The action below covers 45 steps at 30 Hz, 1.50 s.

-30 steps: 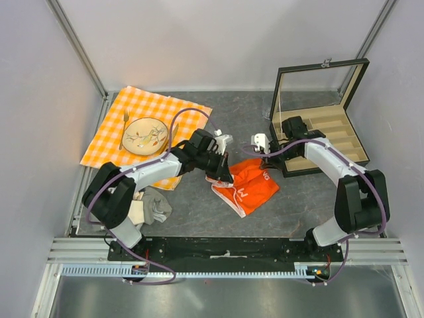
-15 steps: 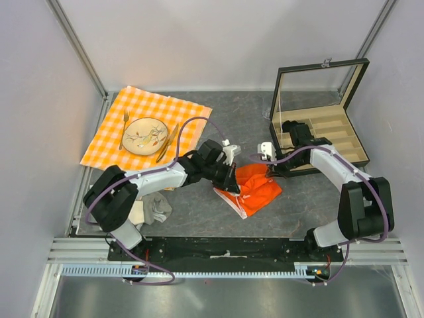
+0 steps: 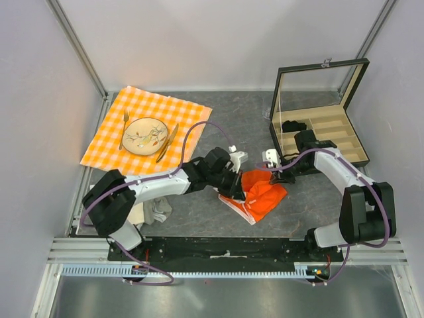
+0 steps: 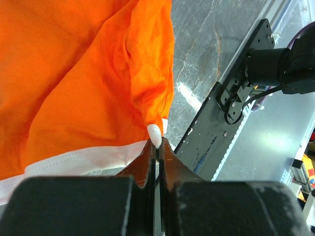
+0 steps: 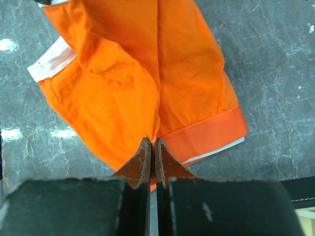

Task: Roll the underwear
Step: Fold the underwear at the center of the board.

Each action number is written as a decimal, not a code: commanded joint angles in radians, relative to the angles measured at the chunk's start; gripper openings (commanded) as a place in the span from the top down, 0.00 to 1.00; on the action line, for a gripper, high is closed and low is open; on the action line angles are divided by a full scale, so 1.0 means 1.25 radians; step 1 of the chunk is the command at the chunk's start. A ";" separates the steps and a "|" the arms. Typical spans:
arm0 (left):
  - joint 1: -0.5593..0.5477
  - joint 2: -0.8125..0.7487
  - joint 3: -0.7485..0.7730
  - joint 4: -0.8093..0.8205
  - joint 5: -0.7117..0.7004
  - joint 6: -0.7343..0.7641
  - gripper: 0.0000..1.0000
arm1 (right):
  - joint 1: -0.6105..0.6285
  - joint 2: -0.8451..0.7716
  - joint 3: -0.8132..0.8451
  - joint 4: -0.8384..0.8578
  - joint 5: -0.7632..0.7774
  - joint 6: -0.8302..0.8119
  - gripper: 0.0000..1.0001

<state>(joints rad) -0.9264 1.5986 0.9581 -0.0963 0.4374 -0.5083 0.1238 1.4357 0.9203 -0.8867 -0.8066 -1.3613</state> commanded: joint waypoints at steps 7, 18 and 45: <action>-0.060 0.090 0.018 0.075 -0.025 -0.078 0.90 | -0.030 -0.006 -0.036 -0.087 -0.004 -0.131 0.89; -0.104 0.055 -0.036 0.154 -0.020 -0.130 0.52 | -0.095 0.020 0.053 -0.388 0.043 -0.317 0.55; -0.084 0.179 -0.126 0.273 0.005 -0.154 0.71 | -0.022 0.054 -0.105 0.004 0.223 -0.024 0.81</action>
<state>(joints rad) -1.0306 1.8275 0.8776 0.1661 0.4324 -0.6483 0.0772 1.5436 0.8257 -0.9695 -0.6182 -1.4281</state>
